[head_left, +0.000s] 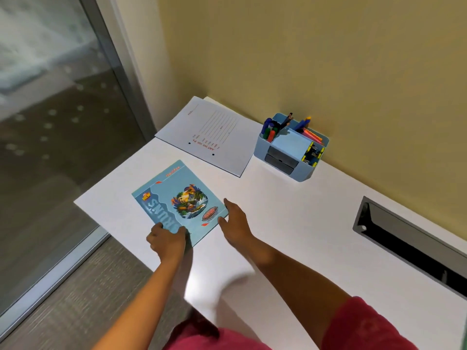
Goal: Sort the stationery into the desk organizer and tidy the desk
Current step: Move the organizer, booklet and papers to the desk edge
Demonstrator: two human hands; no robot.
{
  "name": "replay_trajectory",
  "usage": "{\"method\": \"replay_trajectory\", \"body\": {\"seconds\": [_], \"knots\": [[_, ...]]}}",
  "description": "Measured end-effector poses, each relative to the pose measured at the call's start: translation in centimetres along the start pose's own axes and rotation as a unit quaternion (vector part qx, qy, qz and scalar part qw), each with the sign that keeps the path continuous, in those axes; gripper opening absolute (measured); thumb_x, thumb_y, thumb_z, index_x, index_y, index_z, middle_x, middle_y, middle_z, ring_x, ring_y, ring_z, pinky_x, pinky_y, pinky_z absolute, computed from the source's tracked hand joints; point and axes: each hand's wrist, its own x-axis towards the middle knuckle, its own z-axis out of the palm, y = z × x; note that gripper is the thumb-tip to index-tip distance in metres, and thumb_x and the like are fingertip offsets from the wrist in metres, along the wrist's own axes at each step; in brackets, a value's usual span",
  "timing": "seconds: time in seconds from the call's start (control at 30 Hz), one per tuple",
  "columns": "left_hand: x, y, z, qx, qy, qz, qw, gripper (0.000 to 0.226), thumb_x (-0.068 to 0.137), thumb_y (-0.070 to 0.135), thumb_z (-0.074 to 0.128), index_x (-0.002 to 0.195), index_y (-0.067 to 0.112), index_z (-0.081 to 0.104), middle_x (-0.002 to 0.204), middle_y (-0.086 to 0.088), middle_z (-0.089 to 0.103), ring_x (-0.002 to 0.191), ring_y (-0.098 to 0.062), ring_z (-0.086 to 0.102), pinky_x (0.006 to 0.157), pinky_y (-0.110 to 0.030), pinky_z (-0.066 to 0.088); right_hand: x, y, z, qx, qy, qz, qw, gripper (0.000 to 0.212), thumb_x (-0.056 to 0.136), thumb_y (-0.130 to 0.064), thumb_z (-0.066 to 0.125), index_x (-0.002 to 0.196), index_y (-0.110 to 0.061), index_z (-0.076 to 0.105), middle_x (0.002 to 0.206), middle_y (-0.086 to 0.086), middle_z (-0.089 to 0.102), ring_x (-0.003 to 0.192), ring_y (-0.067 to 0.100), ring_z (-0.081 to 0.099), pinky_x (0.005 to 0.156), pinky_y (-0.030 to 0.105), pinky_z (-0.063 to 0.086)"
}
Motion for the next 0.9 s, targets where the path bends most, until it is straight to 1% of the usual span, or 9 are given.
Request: {"method": "replay_trajectory", "body": {"seconds": [0.07,0.13,0.2,0.27,0.4,0.5,0.63,0.77,0.9], "knots": [[0.4,-0.3,-0.3,-0.005,0.003,0.000,1.000,0.054,0.082,0.015,0.066,0.129,0.001,0.044,0.132,-0.023,0.041,0.119,-0.041,0.043,0.100,-0.050,0.041,-0.1,0.1,0.8,-0.028,0.007,-0.016,0.999,0.048,0.091,-0.016,0.060,0.136,-0.017,0.044,0.133,0.007,0.049,0.122,0.022,0.046,0.098,0.034,0.047],[1.0,-0.5,-0.7,-0.016,0.002,-0.034,0.999,0.043,0.084,0.013,0.061,0.121,-0.005,0.049,0.123,-0.025,0.050,0.111,-0.042,0.050,0.087,-0.046,0.047,-0.3,0.5,1.3,-0.043,0.033,-0.019,0.998,0.044,0.089,-0.018,0.062,0.131,-0.019,0.050,0.127,0.006,0.051,0.115,0.020,0.046,0.096,0.033,0.049],[1.6,-0.7,-1.3,-0.026,-0.013,-0.069,0.997,0.037,0.086,0.011,0.060,0.114,-0.011,0.052,0.115,-0.028,0.056,0.103,-0.042,0.055,0.076,-0.042,0.045,-0.4,1.1,1.5,-0.044,0.053,-0.008,0.998,0.042,0.087,-0.024,0.065,0.126,-0.021,0.052,0.121,0.006,0.053,0.110,0.019,0.048,0.093,0.034,0.053],[2.0,-1.0,-1.6,-0.025,-0.053,-0.057,0.997,0.028,0.087,0.011,0.059,0.106,-0.009,0.059,0.110,-0.028,0.060,0.094,-0.040,0.058,0.069,-0.039,0.044,-0.7,1.7,1.4,-0.032,0.050,0.020,0.998,0.044,0.084,-0.027,0.068,0.124,-0.018,0.051,0.118,0.007,0.055,0.107,0.021,0.053,0.091,0.036,0.054],[0.9,-1.0,-1.2,-0.035,-0.108,-0.006,0.993,0.024,0.093,0.013,0.054,0.115,0.005,0.059,0.112,-0.019,0.065,0.096,-0.036,0.060,0.080,-0.043,0.048,-1.5,2.9,0.9,0.048,0.023,0.074,0.996,0.032,0.081,-0.028,0.072,0.107,-0.015,0.056,0.111,0.006,0.065,0.095,0.023,0.067,0.079,0.033,0.059],[-0.6,-0.5,-0.9,-0.063,-0.125,0.033,0.990,0.024,0.095,0.011,0.051,0.118,0.009,0.058,0.111,-0.011,0.065,0.099,-0.033,0.061,0.081,-0.041,0.048,-2.5,3.7,-0.1,0.099,0.043,0.095,0.990,0.025,0.080,-0.031,0.072,0.096,-0.021,0.055,0.106,0.004,0.068,0.089,0.021,0.069,0.079,0.036,0.059],[-1.7,0.7,0.0,-0.057,-0.177,0.099,0.978,0.020,0.094,0.013,0.053,0.111,0.020,0.060,0.108,-0.006,0.068,0.098,-0.031,0.064,0.088,-0.049,0.051,-4.1,5.8,-2.0,0.188,0.103,0.094,0.972,0.023,0.081,-0.032,0.072,0.095,-0.022,0.057,0.099,-0.001,0.064,0.085,0.014,0.067,0.077,0.035,0.059],[-3.1,2.8,2.2,-0.040,-0.239,0.155,0.958,0.021,0.076,0.032,0.058,0.095,0.041,0.062,0.104,0.002,0.071,0.091,-0.026,0.068,0.085,-0.051,0.053,-5.9,8.2,-4.7,0.282,0.148,0.109,0.941,0.028,0.073,-0.045,0.070,0.091,-0.029,0.056,0.100,-0.003,0.071,0.087,0.019,0.071,0.078,0.048,0.058],[-6.2,5.7,5.0,-0.029,-0.308,0.210,0.928,0.021,0.072,0.036,0.060,0.092,0.043,0.062,0.098,0.005,0.072,0.085,-0.022,0.070,0.081,-0.048,0.056,-8.7,10.3,-7.8,0.297,0.260,0.119,0.911,0.011,0.087,-0.019,0.067,0.093,-0.020,0.058,0.099,0.000,0.070,0.086,0.021,0.071,0.075,0.040,0.059]]}}
